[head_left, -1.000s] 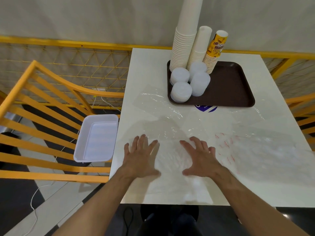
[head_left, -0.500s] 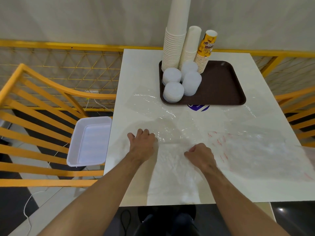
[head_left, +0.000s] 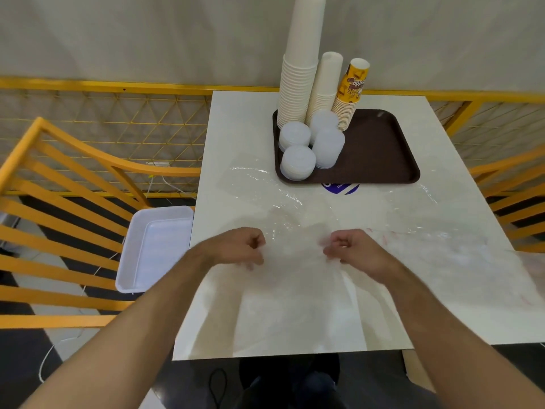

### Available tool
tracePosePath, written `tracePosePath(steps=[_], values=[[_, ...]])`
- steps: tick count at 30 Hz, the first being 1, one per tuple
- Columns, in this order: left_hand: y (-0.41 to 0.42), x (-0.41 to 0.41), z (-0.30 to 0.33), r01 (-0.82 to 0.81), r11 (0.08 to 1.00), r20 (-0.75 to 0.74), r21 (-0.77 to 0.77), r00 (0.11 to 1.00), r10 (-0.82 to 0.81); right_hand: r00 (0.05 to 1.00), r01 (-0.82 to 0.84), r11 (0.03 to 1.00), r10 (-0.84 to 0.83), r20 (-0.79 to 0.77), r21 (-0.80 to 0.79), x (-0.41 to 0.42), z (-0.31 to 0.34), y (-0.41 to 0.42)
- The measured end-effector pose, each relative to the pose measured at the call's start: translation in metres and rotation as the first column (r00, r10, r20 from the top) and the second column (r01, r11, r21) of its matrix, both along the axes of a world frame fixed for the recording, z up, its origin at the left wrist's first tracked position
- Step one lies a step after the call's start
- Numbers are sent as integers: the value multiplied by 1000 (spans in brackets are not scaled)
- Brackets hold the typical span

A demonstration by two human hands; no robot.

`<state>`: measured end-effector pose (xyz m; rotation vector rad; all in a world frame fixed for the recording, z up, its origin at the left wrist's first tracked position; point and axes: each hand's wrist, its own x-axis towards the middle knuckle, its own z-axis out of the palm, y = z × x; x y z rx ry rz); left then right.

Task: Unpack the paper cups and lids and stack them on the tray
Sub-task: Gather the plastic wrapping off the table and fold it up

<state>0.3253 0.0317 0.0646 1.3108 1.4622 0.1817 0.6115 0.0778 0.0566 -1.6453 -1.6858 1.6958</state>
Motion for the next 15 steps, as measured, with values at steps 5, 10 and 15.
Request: tracePosePath(steps=[5, 10, 15], values=[[4, 5, 31, 47, 992, 205, -118, 978, -22, 977, -215, 974, 213, 33, 77, -7, 62, 29], [-5, 5, 45, -191, 960, 537, -203, 798, 273, 921, 340, 930, -300, -246, 137, 17, 75, 42], [-11, 7, 46, -393, 875, 639, -284, 603, 478, 723, 182, 827, -479, -498, -532, 1, 20, -18]])
